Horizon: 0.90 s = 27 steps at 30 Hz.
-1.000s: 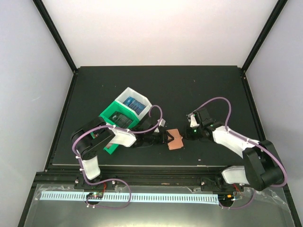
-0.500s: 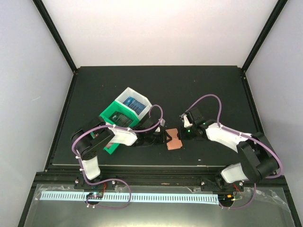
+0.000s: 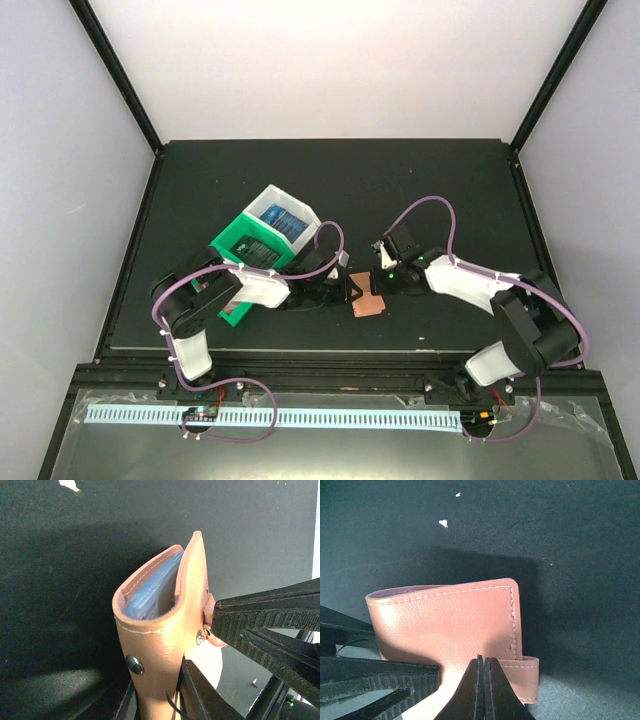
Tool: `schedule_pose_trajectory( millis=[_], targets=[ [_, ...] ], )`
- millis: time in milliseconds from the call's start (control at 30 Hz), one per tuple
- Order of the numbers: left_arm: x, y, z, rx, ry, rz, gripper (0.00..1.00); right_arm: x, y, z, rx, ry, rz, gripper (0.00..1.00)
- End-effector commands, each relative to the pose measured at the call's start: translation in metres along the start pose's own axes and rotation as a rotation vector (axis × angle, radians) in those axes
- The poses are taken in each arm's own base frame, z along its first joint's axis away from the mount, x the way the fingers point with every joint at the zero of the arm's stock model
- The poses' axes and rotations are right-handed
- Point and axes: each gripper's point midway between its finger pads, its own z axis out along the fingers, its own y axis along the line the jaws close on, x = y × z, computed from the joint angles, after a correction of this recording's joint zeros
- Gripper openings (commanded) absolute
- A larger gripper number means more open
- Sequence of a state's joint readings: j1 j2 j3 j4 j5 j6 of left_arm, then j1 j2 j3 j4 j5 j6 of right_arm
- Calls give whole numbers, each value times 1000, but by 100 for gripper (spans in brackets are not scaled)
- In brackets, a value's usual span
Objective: Put the credit cards into the card holder
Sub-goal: Close the card holder at the center of the board.
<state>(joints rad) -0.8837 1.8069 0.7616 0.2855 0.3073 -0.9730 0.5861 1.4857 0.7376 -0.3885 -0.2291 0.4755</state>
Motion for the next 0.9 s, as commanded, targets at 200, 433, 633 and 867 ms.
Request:
schedule_pose_trajectory(
  millis=[200, 433, 633, 867],
  targets=[
    [13, 21, 11, -65, 52, -9, 15, 3, 10, 6, -39, 20, -14, 1],
    [16, 26, 12, -78, 60, -13, 10, 2, 18, 4, -80, 21, -2, 1],
    [16, 27, 13, -81, 61, -16, 9, 4, 24, 3, -113, 28, 4, 1],
    [17, 27, 13, -80, 62, -18, 9, 6, 19, 7, -92, 38, 5, 1]
  ],
)
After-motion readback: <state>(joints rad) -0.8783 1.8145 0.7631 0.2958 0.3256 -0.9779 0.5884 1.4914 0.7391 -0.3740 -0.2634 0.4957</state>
